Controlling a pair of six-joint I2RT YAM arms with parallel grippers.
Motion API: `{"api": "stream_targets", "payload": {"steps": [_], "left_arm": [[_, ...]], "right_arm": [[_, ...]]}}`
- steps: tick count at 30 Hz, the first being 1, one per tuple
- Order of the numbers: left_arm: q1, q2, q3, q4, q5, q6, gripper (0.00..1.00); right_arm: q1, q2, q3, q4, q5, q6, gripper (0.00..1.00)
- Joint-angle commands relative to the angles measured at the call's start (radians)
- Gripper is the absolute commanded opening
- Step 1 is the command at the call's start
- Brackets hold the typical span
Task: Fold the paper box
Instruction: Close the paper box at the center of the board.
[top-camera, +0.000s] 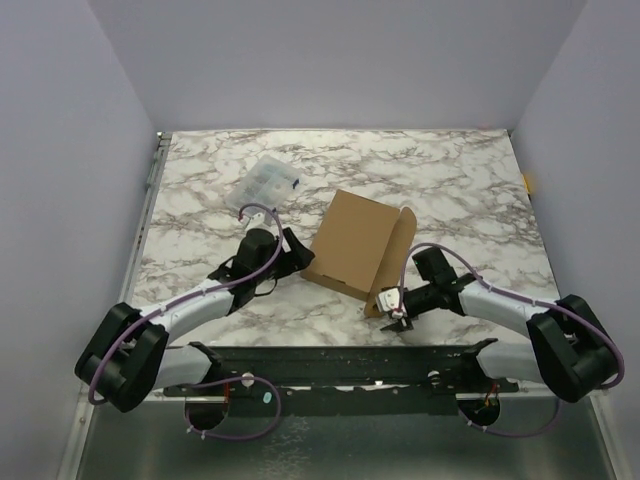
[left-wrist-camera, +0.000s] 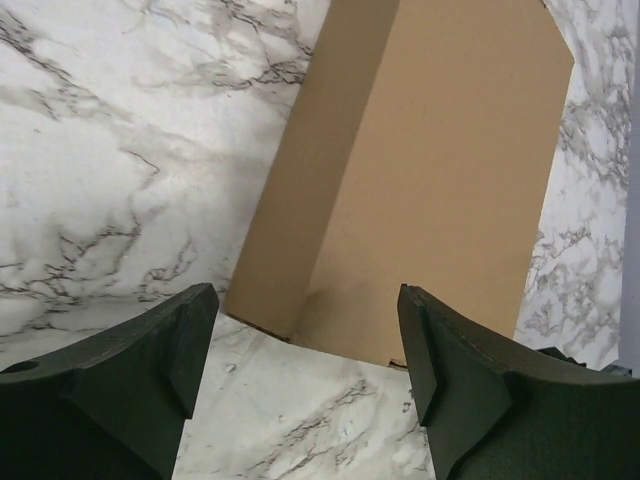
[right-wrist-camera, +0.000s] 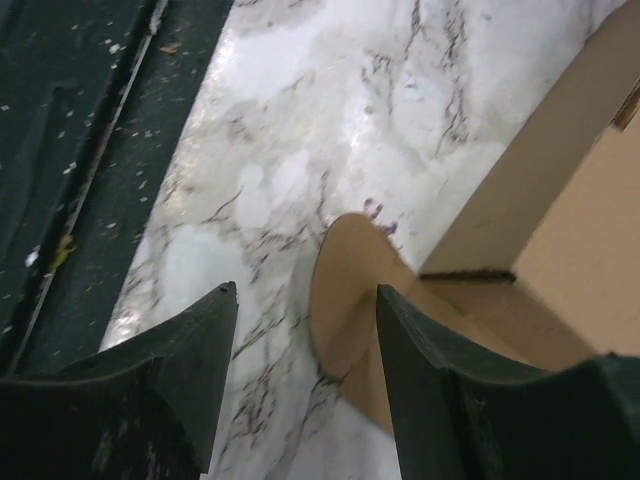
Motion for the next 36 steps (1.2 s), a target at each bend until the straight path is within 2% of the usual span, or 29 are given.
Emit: {"api": "stream_targets", "payload": {"steps": [1,3,8,12,20,24,28,33,36], "left_arm": [[-0.050,0.055,0.013,0.066,-0.094,-0.104,0.76],[-0.058,0.078,0.021,0.072,-0.088,-0.111,0.72],[-0.092,0.091,0.019,0.087,-0.070,-0.137,0.69],[-0.139,0.082,0.004,0.102,-0.082,-0.172,0.69],[-0.187,0.058,-0.010,0.133,-0.101,-0.183,0.69],[-0.186,-0.032,0.009,0.082,-0.128,-0.046,0.71],[-0.187,-0.048,0.131,-0.059,-0.145,0.169,0.74],[-0.187,0.134,0.329,-0.139,-0.033,0.373,0.74],[-0.191,0.255,0.412,-0.172,-0.021,0.489,0.73]], "right_arm": [[0.070,0.028,-0.038,0.251,0.225,0.137,0.58],[0.073,0.023,-0.029,0.263,0.232,0.159,0.56],[0.073,0.009,-0.003,0.225,0.271,0.199,0.37],[0.064,-0.019,0.014,0.184,0.341,0.275,0.28],[-0.038,-0.052,0.053,0.089,0.307,0.328,0.17],[-0.097,-0.059,0.035,0.110,0.295,0.336,0.11],[-0.126,-0.057,0.040,0.091,0.264,0.312,0.08],[-0.151,-0.022,0.080,0.060,0.218,0.324,0.05],[-0.154,-0.003,0.106,0.034,0.204,0.331,0.01]]}}
